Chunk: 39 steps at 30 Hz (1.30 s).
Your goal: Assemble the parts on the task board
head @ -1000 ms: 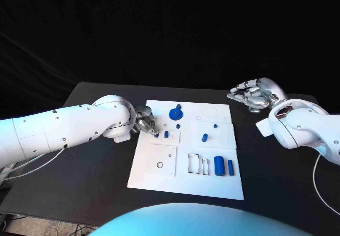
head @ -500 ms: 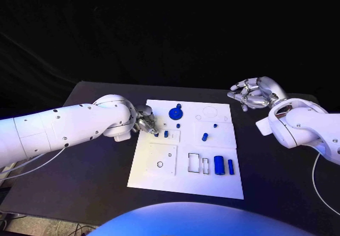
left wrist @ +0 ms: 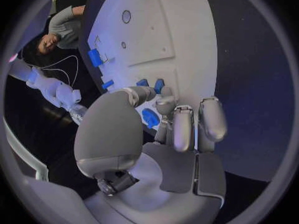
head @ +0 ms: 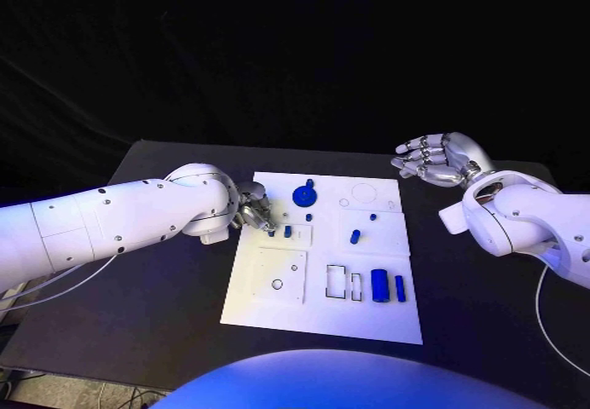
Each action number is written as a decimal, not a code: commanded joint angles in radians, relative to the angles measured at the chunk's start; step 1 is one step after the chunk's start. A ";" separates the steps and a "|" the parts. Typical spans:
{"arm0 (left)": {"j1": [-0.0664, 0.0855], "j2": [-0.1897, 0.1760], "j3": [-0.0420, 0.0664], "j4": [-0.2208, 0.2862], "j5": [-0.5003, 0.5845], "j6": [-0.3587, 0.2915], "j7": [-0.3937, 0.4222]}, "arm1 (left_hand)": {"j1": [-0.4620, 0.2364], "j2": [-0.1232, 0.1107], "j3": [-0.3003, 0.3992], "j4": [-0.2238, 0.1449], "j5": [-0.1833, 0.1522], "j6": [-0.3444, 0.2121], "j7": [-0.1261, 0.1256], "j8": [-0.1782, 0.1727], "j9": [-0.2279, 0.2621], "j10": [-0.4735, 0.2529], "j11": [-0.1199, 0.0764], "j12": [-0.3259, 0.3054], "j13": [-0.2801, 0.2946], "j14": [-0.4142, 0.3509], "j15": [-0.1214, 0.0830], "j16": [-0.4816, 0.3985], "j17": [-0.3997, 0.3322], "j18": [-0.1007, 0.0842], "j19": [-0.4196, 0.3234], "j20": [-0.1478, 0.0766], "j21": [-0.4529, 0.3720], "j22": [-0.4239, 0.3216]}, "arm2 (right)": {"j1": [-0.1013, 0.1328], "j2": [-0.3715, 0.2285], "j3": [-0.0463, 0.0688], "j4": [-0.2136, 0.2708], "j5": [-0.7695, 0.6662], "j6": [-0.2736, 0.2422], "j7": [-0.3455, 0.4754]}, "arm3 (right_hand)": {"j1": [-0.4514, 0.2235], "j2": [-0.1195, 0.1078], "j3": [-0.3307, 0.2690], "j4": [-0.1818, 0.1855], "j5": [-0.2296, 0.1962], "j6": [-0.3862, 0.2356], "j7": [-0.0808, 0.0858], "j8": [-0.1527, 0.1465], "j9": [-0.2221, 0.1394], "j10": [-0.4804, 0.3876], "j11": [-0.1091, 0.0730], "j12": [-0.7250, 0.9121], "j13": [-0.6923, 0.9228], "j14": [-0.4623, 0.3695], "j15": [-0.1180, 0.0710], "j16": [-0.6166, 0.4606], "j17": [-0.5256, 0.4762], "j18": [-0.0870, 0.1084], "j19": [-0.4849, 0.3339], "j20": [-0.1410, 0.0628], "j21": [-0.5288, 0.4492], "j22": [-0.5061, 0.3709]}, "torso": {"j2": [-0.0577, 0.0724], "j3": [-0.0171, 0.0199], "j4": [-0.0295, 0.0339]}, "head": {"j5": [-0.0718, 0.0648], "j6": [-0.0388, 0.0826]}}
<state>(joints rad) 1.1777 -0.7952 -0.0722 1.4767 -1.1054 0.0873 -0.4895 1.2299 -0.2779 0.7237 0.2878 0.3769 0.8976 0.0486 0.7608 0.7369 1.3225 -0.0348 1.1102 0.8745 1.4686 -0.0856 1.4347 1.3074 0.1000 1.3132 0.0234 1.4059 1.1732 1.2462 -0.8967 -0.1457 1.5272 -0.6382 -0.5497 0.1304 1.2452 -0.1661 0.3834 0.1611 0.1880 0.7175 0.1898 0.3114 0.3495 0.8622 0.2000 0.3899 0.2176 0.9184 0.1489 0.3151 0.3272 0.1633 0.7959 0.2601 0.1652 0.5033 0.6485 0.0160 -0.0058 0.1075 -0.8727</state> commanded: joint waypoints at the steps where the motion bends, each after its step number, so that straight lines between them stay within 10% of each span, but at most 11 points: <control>1: -0.005 0.008 -0.003 -0.001 0.000 0.030 0.003 | -0.006 0.001 0.182 -0.174 -0.003 0.003 -0.007 -0.005 -0.001 0.010 0.000 0.002 0.001 0.045 -0.005 0.004 0.038 -0.013 0.000 -0.001 0.003 0.000 | -0.001 0.001 0.000 -0.001 0.049 0.035 0.066 | 0.005 0.006 -0.006 -0.007 0.007 0.011 0.073 -0.007 -0.012 0.015 -0.001 -0.020 -0.041 0.010 0.007 -0.031 -0.029 0.019 -0.006 0.010 -0.033 -0.037 | 0.000 -0.0001 -0.0004 | -0.002 0.000; 13: -0.007 0.010 -0.005 -0.011 0.002 0.051 0.001 | -0.056 -0.009 0.139 -0.142 -0.008 -0.001 -0.016 -0.011 -0.006 0.014 -0.005 -0.003 -0.005 0.046 -0.008 0.004 0.038 -0.013 -0.003 0.000 0.000 -0.001 | -0.001 0.001 0.000 -0.003 0.070 0.032 0.091 | 0.004 0.015 -0.021 -0.017 0.010 0.017 0.077 -0.018 -0.032 0.023 0.004 -0.055 -0.105 0.019 0.014 -0.082 -0.077 0.019 -0.011 0.018 -0.082 -0.098 | -0.001 -0.0001 0.0008 | -0.006 0.000; 23: -0.007 0.006 -0.004 -0.016 0.004 0.015 0.000 | -0.175 0.003 -0.060 -0.001 -0.006 0.029 -0.019 -0.036 -0.037 0.008 -0.006 -0.002 -0.006 0.046 -0.008 0.004 0.039 -0.013 -0.004 -0.002 -0.009 -0.007 | -0.002 0.000 0.000 -0.003 0.072 0.021 0.095 | 0.000 0.017 -0.034 -0.022 0.010 0.012 0.084 -0.027 -0.045 0.021 0.011 -0.075 -0.137 0.013 0.023 -0.115 -0.104 0.015 -0.032 0.025 -0.103 -0.134 | -0.001 -0.0003 0.0002 | -0.006 0.000; 39: -0.001 -0.015 0.016 -0.003 0.016 -0.020 -0.005 | -0.253 0.055 -0.267 0.007 -0.001 0.042 -0.018 -0.053 -0.058 0.007 -0.004 0.003 -0.001 0.046 -0.007 0.004 0.039 -0.013 0.001 0.000 -0.012 -0.004 | -0.005 -0.001 0.000 -0.006 0.073 0.016 0.090 | -0.001 0.020 -0.047 -0.028 0.011 0.012 0.087 -0.031 -0.054 0.023 0.014 -0.088 -0.153 0.014 0.029 -0.140 -0.124 0.008 -0.084 0.028 -0.104 -0.168 | -0.002 0.0010 -0.0004 | -0.011 0.006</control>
<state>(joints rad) 1.1741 -0.8088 -0.0579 1.4688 -1.1012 0.0792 -0.4921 0.9855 -0.2225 0.4621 0.2952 0.3719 0.9315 0.0320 0.7102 0.6797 1.3331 -0.0391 1.1101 0.8728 1.4649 -0.0892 1.4347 1.3073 0.1000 1.3132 0.0234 1.3990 1.1684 1.2426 -0.8975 -0.1461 1.5217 -0.5647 -0.5356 0.2109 1.2436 -0.1566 0.3434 0.1324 0.1917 0.7281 0.1937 0.2839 0.2959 0.8839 0.2066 0.3091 0.0655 0.9323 0.1699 0.1817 0.2047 0.1631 0.7170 0.2880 0.0674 0.3369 0.6469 0.0165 -0.0059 0.0968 -0.8676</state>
